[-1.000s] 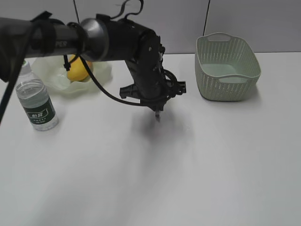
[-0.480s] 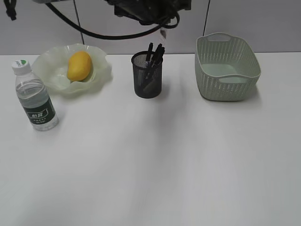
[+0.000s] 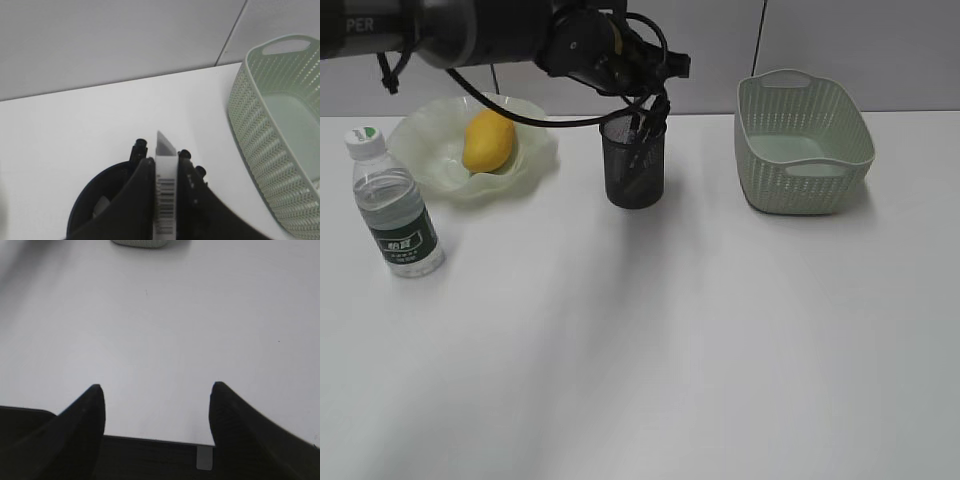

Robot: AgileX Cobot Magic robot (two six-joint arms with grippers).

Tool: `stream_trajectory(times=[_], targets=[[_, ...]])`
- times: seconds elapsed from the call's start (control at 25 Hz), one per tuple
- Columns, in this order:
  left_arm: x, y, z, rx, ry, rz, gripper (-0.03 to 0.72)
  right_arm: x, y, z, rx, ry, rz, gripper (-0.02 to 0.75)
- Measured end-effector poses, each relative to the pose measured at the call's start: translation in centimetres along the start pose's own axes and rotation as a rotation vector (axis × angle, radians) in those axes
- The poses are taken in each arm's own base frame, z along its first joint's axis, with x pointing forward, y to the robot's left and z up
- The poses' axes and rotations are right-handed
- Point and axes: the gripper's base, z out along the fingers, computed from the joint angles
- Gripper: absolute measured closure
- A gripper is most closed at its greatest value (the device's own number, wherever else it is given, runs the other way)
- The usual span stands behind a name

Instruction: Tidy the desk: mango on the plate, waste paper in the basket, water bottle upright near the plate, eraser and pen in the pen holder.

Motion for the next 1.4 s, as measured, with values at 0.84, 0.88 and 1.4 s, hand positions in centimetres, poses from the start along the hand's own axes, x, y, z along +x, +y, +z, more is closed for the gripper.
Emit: stream_trajectory(times=[0.84, 0.88, 1.4], targets=[[2.4, 0.8, 1.5, -0.078, 0.122, 0.003, 0.083, 0.0, 0.0, 0.0, -0.001, 0.0, 0.001, 0.217], [2.0, 0.9, 1.0, -0.087, 0.127, -0.001, 0.081, 0.0, 0.0, 0.0, -0.001, 0.0, 0.001, 0.217], [-6.2, 9.1, -11.1, -0.183, 0.222, 0.078, 0.106, 0.0, 0.0, 0.0, -0.002, -0.001, 0.002, 0.217]])
